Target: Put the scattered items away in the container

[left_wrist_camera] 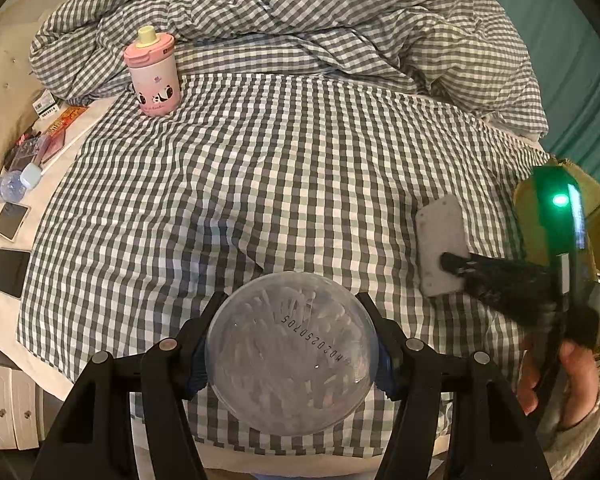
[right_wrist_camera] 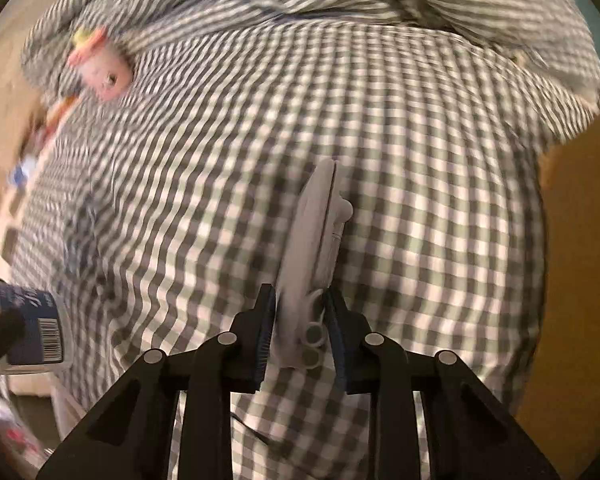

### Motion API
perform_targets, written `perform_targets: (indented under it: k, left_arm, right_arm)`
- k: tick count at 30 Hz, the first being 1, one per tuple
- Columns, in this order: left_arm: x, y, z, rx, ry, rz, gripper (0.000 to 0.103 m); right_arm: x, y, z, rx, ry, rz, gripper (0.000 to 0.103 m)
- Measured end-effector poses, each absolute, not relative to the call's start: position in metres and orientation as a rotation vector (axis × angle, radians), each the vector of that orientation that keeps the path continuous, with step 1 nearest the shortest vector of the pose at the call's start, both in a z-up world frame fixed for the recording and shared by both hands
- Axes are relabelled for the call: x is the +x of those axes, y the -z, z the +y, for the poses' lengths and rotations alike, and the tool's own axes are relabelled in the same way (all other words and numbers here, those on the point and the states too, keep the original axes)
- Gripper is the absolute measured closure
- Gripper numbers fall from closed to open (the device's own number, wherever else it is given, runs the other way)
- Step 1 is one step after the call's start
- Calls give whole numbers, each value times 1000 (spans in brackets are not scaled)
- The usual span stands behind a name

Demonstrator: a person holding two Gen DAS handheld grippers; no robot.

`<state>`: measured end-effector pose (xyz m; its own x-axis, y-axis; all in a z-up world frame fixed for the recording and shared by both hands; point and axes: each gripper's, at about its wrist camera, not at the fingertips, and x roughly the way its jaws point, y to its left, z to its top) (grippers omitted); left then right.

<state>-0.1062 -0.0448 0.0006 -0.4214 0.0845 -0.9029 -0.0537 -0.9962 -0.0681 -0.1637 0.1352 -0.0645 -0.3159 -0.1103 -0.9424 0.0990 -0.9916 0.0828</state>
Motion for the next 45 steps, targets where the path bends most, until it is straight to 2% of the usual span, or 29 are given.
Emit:
perform_targets:
  k: [3,6,8,16,27,35,45]
  left_arm:
    - [-106,1,-46,-1650,-2579,-46,39]
    - [-107,2,-51,-1659,-2583,-55,39]
    - [-108,1,-53,-1661,-2586,-61,39]
    - [-113,2,-59,-1666,-2595,-69,39]
    - [-114,-18,-50,-1570,-2637,-76,39]
    - [-110,-36,-23,-1530,-2633,-27,39]
    - [-105,-118,101,-1236,-2503,87,39]
  right_arm:
    - [-174,72,126,1779,2485,75,73]
    - [-188,90,130,1844,2395,-54,73]
    - [-193,104,126,1890,2358,-63,74]
    - [-182,92,110,1836,2476,78,78]
    - [-145,19,116,1749,2532,48,78]
    - [-120,-14,134,1711,2543,-28,78]
    - [-61,-114,231,1505,2825,-127,78]
